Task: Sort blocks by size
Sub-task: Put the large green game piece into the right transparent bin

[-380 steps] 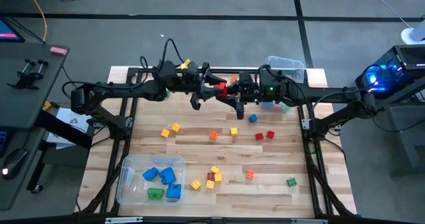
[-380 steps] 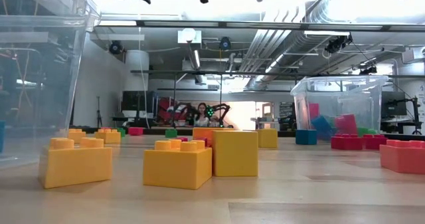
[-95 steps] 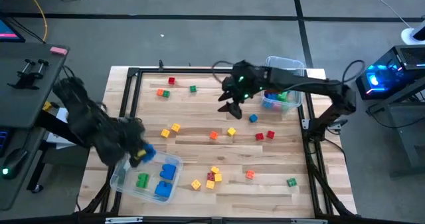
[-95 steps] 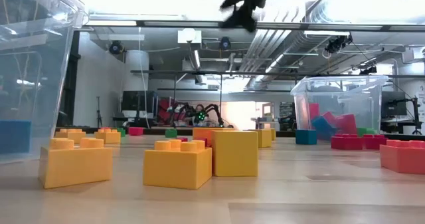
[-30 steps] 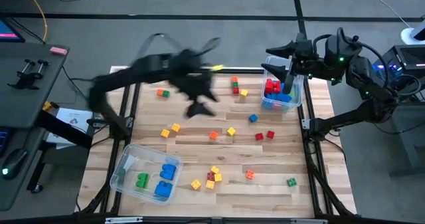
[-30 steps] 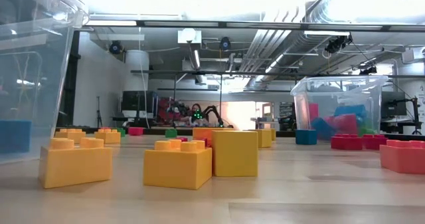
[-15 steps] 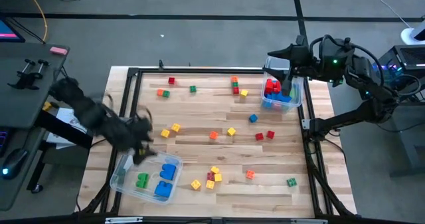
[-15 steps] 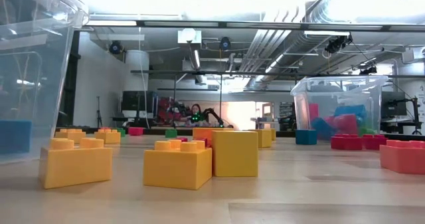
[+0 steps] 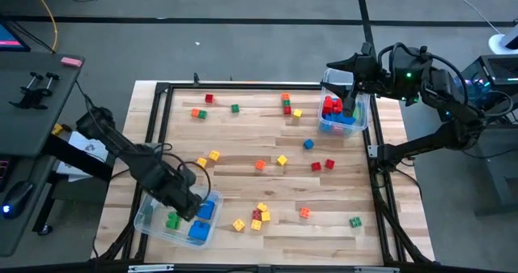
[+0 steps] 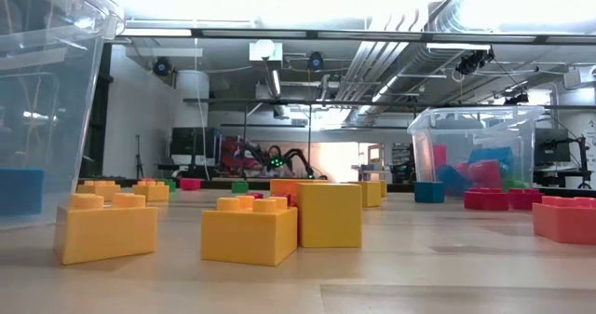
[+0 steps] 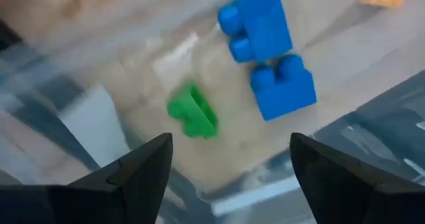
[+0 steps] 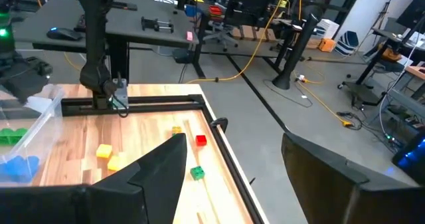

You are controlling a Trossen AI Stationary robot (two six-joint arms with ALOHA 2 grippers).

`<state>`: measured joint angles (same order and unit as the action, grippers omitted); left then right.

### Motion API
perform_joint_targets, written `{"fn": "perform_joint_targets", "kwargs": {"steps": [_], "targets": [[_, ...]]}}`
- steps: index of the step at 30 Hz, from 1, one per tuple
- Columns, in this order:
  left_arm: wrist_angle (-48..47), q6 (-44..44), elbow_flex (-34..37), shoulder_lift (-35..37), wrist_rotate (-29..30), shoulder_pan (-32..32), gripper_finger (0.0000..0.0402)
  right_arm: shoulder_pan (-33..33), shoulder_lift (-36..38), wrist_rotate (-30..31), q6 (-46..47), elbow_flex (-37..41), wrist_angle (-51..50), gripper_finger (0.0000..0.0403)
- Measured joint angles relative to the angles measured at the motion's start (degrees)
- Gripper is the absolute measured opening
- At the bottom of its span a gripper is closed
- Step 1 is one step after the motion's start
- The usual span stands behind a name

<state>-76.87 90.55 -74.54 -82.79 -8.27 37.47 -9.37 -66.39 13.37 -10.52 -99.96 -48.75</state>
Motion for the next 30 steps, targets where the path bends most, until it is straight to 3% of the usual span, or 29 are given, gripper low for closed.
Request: {"fn": "perform_joint_targets", "kwargs": {"steps": [7,16,24,30], "targets": [[0.3,7.4,0.0,-8.2,-7.8,1.5,0.0286,0.0,0.0,0.0,0.0,0.0,0.0,0.0245],[-0.1,11.3,0.0,-18.0,-7.6,2.1,0.0286,0.0,0.0,0.0,-1.6,0.0,-0.1,0.0245],[1.3,16.7,1.2,-19.2,-6.5,3.0,0.0281,0.0,0.0,0.0,-1.8,0.0,-1.6,0.0245],[10.2,22.3,8.0,-15.8,-6.8,4.7,0.0262,0.0,0.0,0.0,-2.0,0.0,-3.0,0.0245]]}}
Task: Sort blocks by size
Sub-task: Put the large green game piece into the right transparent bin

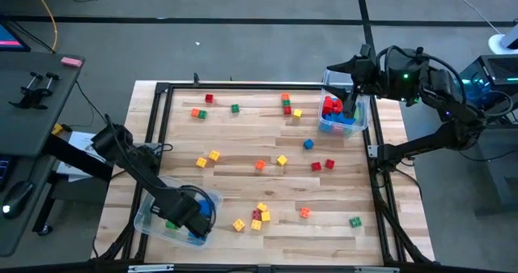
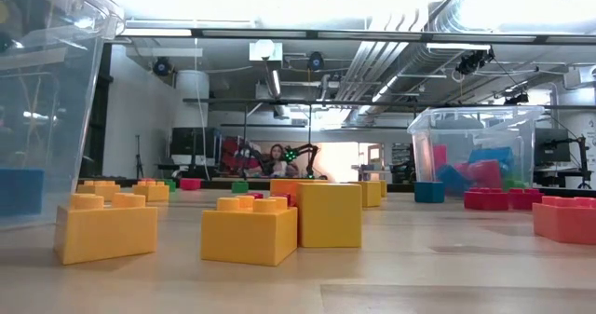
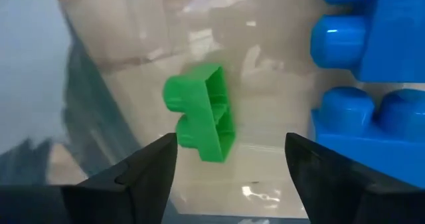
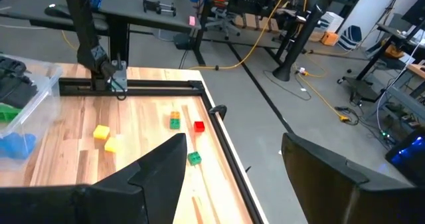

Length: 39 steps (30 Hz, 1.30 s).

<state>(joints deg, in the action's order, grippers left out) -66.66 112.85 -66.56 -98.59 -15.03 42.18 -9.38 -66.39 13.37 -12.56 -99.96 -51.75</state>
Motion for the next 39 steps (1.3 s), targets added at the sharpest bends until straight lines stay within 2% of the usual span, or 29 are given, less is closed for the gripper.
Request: {"fn": "perform_joint_targets", "kwargs": {"steps": [6,17,20,28,30,34,39], "targets": [[1.8,2.6,5.3,2.5,-0.9,0.8,0.0247,0.0,0.0,0.0,0.0,0.0,0.0,0.0245],[15.4,5.2,12.8,3.0,-1.7,0.8,0.0224,0.0,0.0,0.0,0.1,0.0,0.0,0.0245],[15.5,4.6,13.2,3.0,-2.4,0.8,0.0191,0.0,0.0,0.4,0.7,0.0,0.0,0.0245],[15.3,0.3,13.2,3.3,-2.7,0.8,0.0041,0.0,0.0,1.5,1.1,0.0,0.1,0.0245],[15.5,-0.7,13.2,4.2,-2.3,0.7,0.0023,0.0,0.0,1.5,1.1,0.0,0.1,0.0245],[14.7,-2.1,13.3,9.9,0.9,0.7,0.0025,0.0,0.0,1.5,1.1,0.0,0.1,0.0245],[13.6,-4.2,13.3,22.2,6.1,0.5,0.0032,0.0,0.0,1.5,1.1,0.0,0.1,0.0245]]}}
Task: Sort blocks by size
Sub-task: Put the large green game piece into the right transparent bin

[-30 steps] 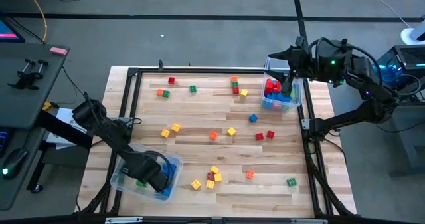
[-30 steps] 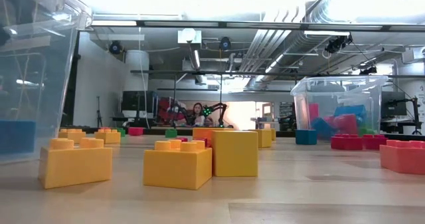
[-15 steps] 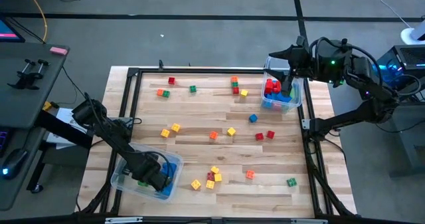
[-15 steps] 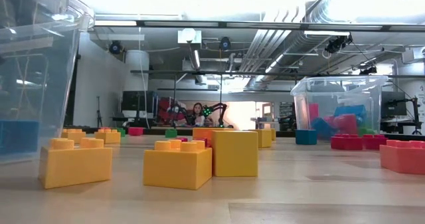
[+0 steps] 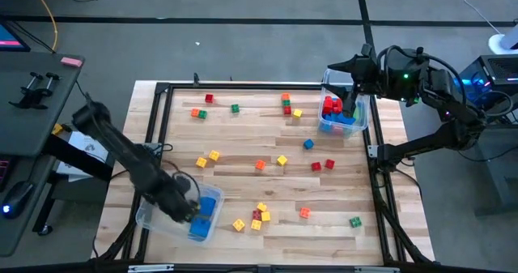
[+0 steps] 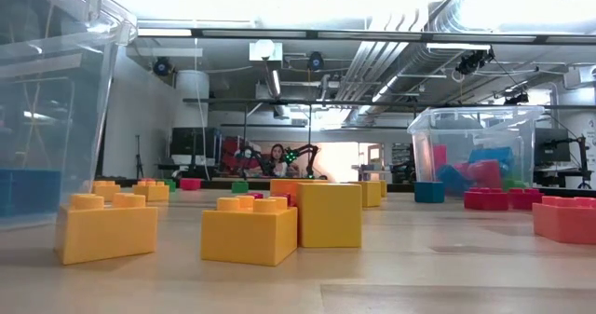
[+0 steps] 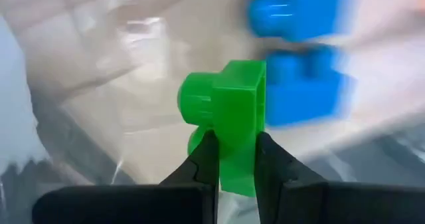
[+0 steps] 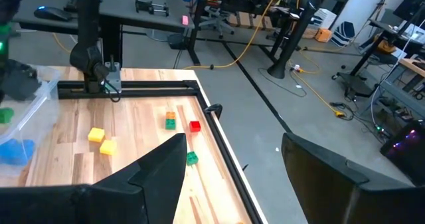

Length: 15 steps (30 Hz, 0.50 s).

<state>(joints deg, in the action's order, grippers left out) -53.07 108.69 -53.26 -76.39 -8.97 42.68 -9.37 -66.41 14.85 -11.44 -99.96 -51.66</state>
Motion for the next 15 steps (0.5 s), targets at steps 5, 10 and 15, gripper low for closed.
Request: {"fn": "perform_joint_targets", "kwargs": {"steps": [5,10,15], "targets": [[1.5,-11.1,-3.1,14.7,10.7,-1.3,0.0033,0.0,0.0,0.0,0.0,0.0,0.0,0.0245],[8.7,-28.6,-7.8,26.3,20.8,-6.6,0.0035,0.0,0.0,0.0,0.2,0.0,0.0,0.0245],[10.0,-48.1,-9.3,26.3,22.9,-22.7,0.0028,0.0,0.0,0.0,4.2,0.0,0.1,0.0245]]}}
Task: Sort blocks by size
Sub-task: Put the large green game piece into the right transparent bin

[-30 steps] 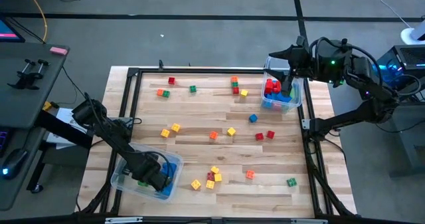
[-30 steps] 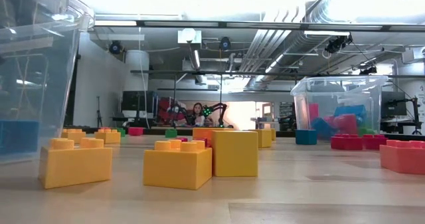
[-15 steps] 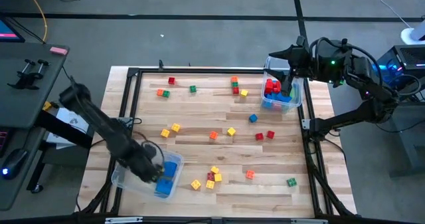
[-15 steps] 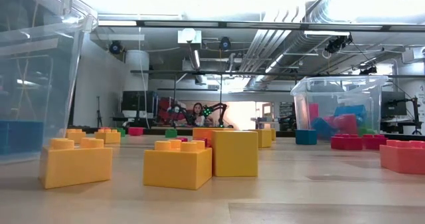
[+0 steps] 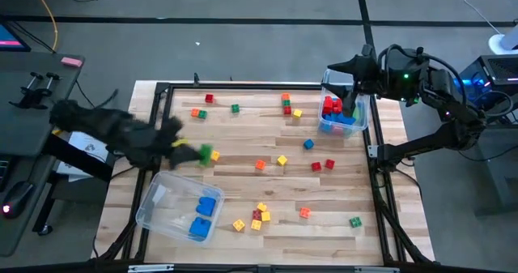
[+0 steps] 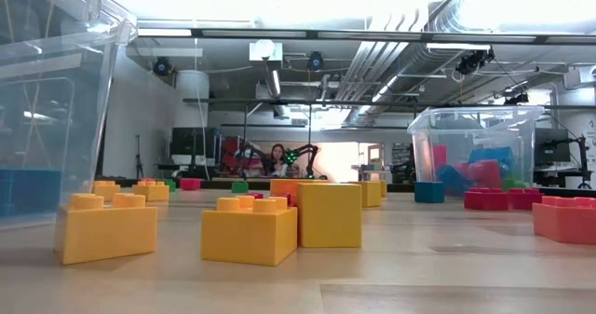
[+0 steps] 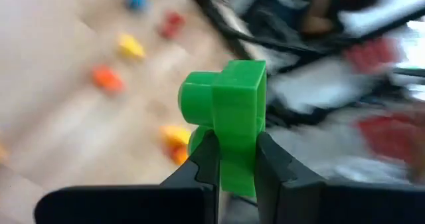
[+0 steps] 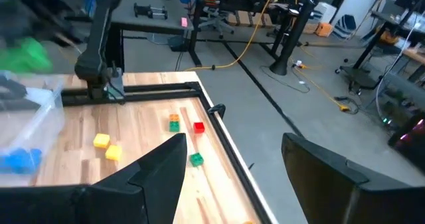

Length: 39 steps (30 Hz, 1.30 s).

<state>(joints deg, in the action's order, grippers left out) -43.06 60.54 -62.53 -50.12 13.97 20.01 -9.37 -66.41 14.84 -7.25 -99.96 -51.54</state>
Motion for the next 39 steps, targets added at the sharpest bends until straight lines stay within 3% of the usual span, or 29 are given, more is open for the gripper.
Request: {"fn": "perform_joint_targets", "kwargs": {"steps": [3,7,11,16,21,28,33,39], "targets": [[5.3,-14.2,0.1,-7.0,-5.0,-12.6,0.0027,0.0,0.0,0.0,3.6,0.0,1.1,0.0245],[29.5,-29.0,0.0,-21.6,-19.2,-25.4,0.0027,0.0,0.0,0.0,7.0,0.0,5.8,0.0245],[57.8,-32.1,-1.8,-38.8,-27.9,-33.0,0.0027,0.0,0.0,0.0,7.2,0.0,11.8,0.0245],[73.3,-27.4,-14.2,-59.9,-35.9,-37.5,0.0026,0.0,-0.3,1.9,6.9,0.0,14.9,0.0245],[73.1,-26.2,-34.0,-76.8,-40.7,-37.8,0.0029,0.0,-1.0,4.7,7.3,0.0,14.5,0.0245],[61.3,-27.3,-59.0,-91.1,-36.9,-38.1,0.0043,0.0,-2.5,4.9,7.3,0.0,14.5,0.0245],[50.7,-35.7,-68.2,-93.8,-36.3,-38.6,0.0116,0.0,-2.7,4.9,6.9,0.0,14.5,0.0245],[45.4,-40.2,-70.8,-90.1,-35.8,-40.6,0.0222,0.0,-2.7,4.9,4.3,0.0,14.5,0.0245]]}}
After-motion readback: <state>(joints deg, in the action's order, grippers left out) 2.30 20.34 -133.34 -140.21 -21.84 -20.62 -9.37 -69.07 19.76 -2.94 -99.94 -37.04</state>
